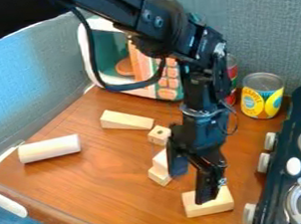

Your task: Put the white block on top of the other arch

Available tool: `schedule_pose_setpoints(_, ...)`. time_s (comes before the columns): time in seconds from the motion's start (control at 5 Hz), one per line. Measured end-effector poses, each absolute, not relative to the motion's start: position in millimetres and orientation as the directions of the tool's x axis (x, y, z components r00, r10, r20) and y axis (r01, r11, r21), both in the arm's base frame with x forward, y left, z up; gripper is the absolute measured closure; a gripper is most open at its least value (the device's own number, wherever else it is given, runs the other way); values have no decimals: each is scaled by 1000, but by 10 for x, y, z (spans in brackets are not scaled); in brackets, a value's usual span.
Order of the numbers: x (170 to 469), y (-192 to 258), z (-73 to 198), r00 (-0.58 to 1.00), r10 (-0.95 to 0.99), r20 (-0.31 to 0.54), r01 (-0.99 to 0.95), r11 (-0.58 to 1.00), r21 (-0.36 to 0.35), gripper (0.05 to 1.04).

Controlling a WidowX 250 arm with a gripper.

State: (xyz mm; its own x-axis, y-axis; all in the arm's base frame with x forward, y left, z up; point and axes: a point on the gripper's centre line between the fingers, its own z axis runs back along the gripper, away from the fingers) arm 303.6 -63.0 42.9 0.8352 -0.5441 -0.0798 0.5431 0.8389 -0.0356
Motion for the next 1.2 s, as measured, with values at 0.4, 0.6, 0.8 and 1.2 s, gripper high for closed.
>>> schedule_pose_setpoints(0.4,2988,-760,385,734,-679,-38,673,733,-99,84)
schedule_pose_setpoints(0.6,2997,-710,254,742,-670,-26,662,738,-130,84)
schedule_pose_setpoints(0.8,3009,-711,105,730,-681,-57,669,729,-143,84)
schedule_pose_setpoints(1.2,3161,-760,36,731,-677,-86,668,735,-112,133)
